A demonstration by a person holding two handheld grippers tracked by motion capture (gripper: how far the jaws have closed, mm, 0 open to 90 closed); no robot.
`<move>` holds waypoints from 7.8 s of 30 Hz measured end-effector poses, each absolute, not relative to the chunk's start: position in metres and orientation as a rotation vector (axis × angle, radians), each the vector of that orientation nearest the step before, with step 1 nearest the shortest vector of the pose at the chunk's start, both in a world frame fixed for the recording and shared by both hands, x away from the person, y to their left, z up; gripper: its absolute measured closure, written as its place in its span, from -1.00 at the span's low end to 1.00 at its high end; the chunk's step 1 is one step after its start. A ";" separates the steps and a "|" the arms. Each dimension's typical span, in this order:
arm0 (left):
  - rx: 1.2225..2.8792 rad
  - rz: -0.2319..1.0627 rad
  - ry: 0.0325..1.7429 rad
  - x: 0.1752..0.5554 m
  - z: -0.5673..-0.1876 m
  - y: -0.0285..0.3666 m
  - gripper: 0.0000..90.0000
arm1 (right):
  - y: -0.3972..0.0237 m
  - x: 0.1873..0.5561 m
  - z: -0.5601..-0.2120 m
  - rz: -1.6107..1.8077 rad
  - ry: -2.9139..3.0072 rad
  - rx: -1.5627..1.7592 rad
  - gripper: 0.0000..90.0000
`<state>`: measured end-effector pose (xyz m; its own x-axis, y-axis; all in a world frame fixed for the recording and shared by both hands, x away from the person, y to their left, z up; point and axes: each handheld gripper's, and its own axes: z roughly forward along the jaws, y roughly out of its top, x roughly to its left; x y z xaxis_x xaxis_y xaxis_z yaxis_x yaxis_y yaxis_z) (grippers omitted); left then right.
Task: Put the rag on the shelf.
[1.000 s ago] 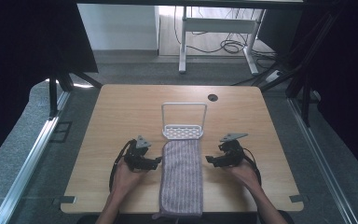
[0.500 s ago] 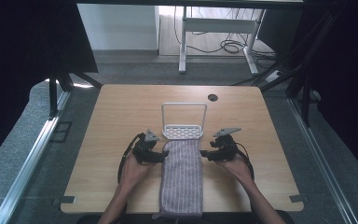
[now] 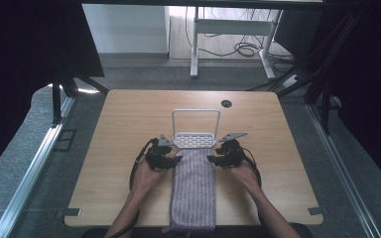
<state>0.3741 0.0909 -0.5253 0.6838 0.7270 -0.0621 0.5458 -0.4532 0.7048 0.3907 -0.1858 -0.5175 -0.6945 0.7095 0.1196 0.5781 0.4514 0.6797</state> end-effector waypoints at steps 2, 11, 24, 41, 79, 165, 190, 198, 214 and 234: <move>2.175 0.319 0.978 0.377 -0.529 0.090 -0.09 | -0.182 0.393 -0.521 1.059 2.516 1.136 0.06; 2.206 0.299 0.966 0.380 -0.537 0.084 -0.06 | -0.177 0.395 -0.530 1.012 2.518 1.121 0.07; 2.246 0.247 0.953 0.374 -0.531 0.073 0.78 | -0.168 0.383 -0.527 1.003 2.560 1.021 0.89; 2.135 0.298 0.860 0.364 -0.485 0.083 0.80 | -0.183 0.375 -0.482 1.178 2.498 0.975 0.89; 1.991 0.523 0.695 0.355 -0.364 0.088 0.77 | -0.194 0.375 -0.362 1.366 2.357 0.806 0.88; 2.132 0.693 1.020 0.509 -0.366 0.065 0.67 | -0.161 0.526 -0.361 1.110 2.238 0.983 0.81; 2.066 0.601 1.104 0.510 -0.372 0.093 -0.28 | -0.170 0.524 -0.376 1.112 2.282 1.075 0.21; 2.020 0.535 1.079 0.502 -0.366 0.101 -0.42 | -0.172 0.515 -0.370 1.149 2.280 1.071 -0.03; 2.011 0.472 1.004 0.474 -0.358 0.114 -0.65 | -0.196 0.486 -0.358 1.271 2.272 1.046 -0.41; 2.025 0.412 0.905 0.438 -0.366 0.118 -0.73 | -0.198 0.447 -0.367 1.298 2.336 0.966 -0.64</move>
<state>0.4379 0.1178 -0.3661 0.6830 0.7292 -0.0428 0.4462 -0.3701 0.8148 0.4474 -0.1979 -0.3671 -0.7293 0.6815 0.0603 0.4113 0.3662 0.8347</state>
